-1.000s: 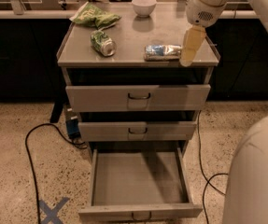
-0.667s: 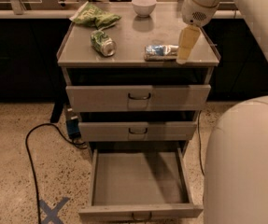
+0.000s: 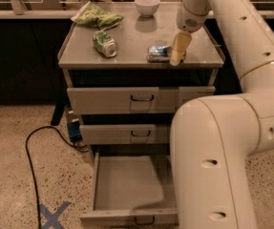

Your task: Place redbull can into bottom drawer

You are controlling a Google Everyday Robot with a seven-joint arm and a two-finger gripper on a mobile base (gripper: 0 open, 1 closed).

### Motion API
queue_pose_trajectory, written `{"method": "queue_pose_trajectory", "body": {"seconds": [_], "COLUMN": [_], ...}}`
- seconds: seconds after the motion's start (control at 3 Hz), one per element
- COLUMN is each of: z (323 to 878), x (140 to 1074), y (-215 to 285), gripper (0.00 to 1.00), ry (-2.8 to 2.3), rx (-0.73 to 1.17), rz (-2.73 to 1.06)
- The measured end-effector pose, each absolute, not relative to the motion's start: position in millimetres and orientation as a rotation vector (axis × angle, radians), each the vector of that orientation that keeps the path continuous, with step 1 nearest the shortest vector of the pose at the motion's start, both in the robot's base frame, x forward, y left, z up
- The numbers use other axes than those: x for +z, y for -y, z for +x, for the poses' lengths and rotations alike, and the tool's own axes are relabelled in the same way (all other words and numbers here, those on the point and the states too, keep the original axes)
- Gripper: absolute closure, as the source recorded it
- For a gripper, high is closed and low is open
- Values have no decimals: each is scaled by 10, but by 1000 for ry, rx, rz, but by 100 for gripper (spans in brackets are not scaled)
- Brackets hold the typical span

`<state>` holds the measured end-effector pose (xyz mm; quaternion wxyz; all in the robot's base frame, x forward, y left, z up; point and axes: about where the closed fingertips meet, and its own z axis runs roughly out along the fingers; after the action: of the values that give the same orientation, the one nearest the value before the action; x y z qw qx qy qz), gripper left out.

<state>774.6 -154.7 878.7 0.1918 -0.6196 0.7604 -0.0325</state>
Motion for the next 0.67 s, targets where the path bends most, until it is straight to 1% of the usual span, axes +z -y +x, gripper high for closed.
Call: {"method": "queue_pose_trajectory", "body": {"seconds": [0.67], "z": [7981], "x": [8470], "y": [1366], "gripper": [0], "ry": [-2105], "rx": [11], "rz": [-1697]}}
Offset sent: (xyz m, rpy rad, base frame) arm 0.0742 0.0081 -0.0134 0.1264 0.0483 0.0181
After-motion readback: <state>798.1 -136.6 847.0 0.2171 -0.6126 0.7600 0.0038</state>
